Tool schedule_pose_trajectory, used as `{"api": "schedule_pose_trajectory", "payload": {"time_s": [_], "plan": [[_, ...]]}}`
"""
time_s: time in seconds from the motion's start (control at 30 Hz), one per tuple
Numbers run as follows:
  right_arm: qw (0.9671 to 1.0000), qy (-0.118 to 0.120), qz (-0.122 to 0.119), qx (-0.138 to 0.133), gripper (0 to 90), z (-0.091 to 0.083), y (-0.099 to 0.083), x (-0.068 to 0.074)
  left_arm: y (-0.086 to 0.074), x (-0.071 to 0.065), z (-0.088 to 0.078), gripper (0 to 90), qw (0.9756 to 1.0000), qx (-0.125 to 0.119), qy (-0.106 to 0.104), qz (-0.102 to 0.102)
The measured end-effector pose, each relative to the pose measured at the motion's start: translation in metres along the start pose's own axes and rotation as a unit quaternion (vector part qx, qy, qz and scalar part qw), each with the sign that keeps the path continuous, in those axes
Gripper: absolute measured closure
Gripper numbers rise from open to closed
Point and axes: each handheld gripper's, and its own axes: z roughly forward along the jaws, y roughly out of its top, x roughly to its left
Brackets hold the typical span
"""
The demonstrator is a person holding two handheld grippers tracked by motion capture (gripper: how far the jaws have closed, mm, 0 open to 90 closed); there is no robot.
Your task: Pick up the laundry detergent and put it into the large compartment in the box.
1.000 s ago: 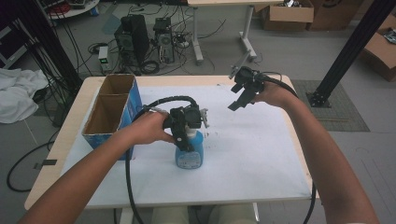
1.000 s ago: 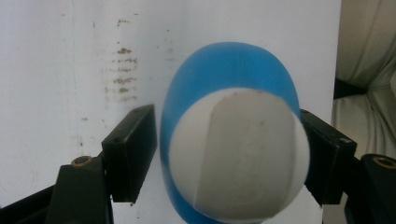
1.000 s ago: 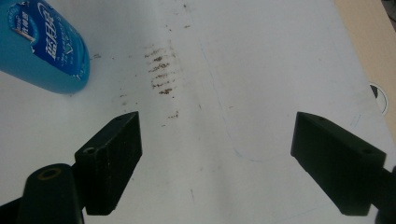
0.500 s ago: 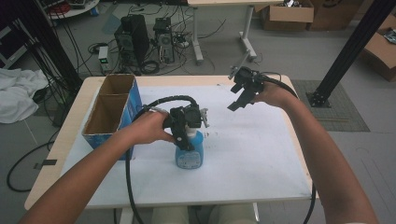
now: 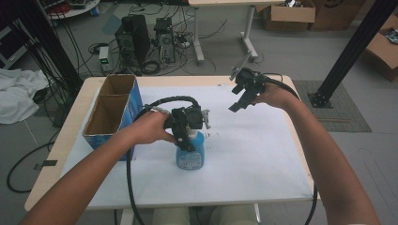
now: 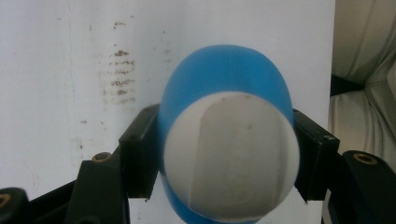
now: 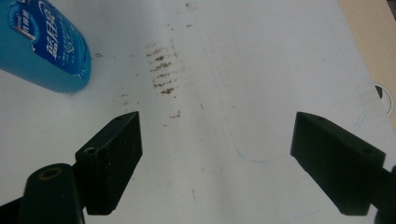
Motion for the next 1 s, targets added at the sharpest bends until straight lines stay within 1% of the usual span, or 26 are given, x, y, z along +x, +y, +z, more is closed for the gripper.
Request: {"api": "schedule_pose_trajectory", "payload": {"time_s": [0.1, 0.2, 0.23, 0.27, 0.3, 0.37, 0.4, 0.43, 0.47, 0.5, 0.53, 0.57, 0.67, 0.7, 0.73, 0.8, 0.87, 0.9, 0.93, 0.97, 1.0], "plan": [[1.0, -0.002, 0.002, -0.002, 16.7, -0.001, -0.001, 0.0, 0.0, 0.0, 0.0, 38.0, 1.0, -0.001, 0.0, -0.001], [1.0, -0.002, 0.002, -0.003, 16.7, -0.002, -0.002, 0.0, 0.0, 0.0, -0.002, 38.0, 0.9999, -0.005, -0.002, -0.011], [1.0, -0.003, 0.003, -0.002, 16.7, -0.003, -0.003, 0.0, 0.0, 0.001, -0.009, 38.0, 0.9997, -0.013, -0.001, -0.022], [1.0, -0.003, 0.003, -0.002, 16.7, -0.003, -0.003, 0.0, 0.0, 0.001, -0.009, 38.0, 0.9997, -0.013, -0.001, -0.022], [1.0, -0.003, 0.004, -0.002, 16.7, -0.003, -0.004, 0.0, 0.0, 0.001, -0.014, 38.0, 0.9994, -0.019, 0.002, -0.027], [1.0, -0.003, 0.005, -0.002, 16.7, -0.003, -0.005, 0.0, 0.001, 0.002, -0.026, 38.0, 0.9988, -0.023, 0.004, -0.043], [1.0, -0.002, 0.004, -0.002, 16.7, -0.003, -0.005, 0.001, 0.002, 0.004, -0.039, 38.1, 0.998, -0.026, 0.01, -0.057], [1.0, -0.002, 0.004, -0.002, 16.7, -0.003, -0.005, 0.001, 0.002, 0.004, -0.039, 38.1, 0.998, -0.026, 0.01, -0.057], [1.0, -0.002, 0.003, -0.003, 16.8, -0.004, -0.004, 0.001, 0.003, 0.005, -0.052, 38.1, 0.9967, -0.029, 0.021, -0.073], [1.0, -0.002, 0.002, -0.003, 16.8, -0.004, -0.004, 0.002, 0.003, 0.005, -0.052, 38.1, 0.9967, -0.029, 0.021, -0.073], [1.0, -0.003, 0.002, -0.004, 16.8, -0.004, -0.004, 0.002, 0.003, 0.007, -0.065, 38.1, 0.9939, -0.034, 0.03, -0.1], [1.0, -0.003, 0.002, -0.003, 16.8, -0.005, -0.004, 0.003, 0.003, 0.007, -0.065, 38.1, 0.9939, -0.034, 0.03, -0.1], [1.0, -0.002, 0.001, -0.004, 16.8, -0.005, -0.004, 0.004, 0.003, 0.01, -0.083, 38.1, 0.9907, -0.033, 0.04, -0.126], [1.0, -0.002, -0.001, -0.004, 16.8, -0.005, -0.004, 0.005, 0.003, 0.011, -0.095, 38.1, 0.9885, -0.03, 0.047, -0.141], [1.0, -0.002, -0.001, -0.003, 16.9, -0.006, -0.004, 0.005, 0.003, 0.011, -0.095, 38.1, 0.9885, -0.03, 0.047, -0.141], [1.0, -0.003, -0.002, -0.004, 16.9, -0.006, -0.004, 0.005, 0.004, 0.011, -0.106, 38.1, 0.9862, -0.03, 0.057, -0.152], [1.0, -0.002, -0.003, -0.007, 17.0, -0.007, -0.004, 0.006, 0.004, 0.012, -0.121, 38.1, 0.9804, -0.029, 0.078, -0.179], [1.0, -0.002, -0.003, -0.007, 17.0, -0.007, -0.004, 0.006, 0.004, 0.012, -0.121, 38.1, 0.9804, -0.029, 0.078, -0.179], [1.0, -0.003, -0.004, -0.008, 16.9, -0.008, -0.004, 0.006, 0.003, 0.012, -0.13, 38.1, 0.9754, -0.026, 0.093, -0.198], [1.0, -0.003, -0.004, -0.008, 16.9, -0.008, -0.004, 0.006, 0.003, 0.012, -0.13, 38.1, 0.9754, -0.026, 0.093, -0.198], [1.0, -0.003, -0.004, -0.008, 16.9, -0.008, -0.004, 0.007, 0.002, 0.013, -0.134, 38.1, 0.9735, -0.022, 0.098, -0.206]]}}
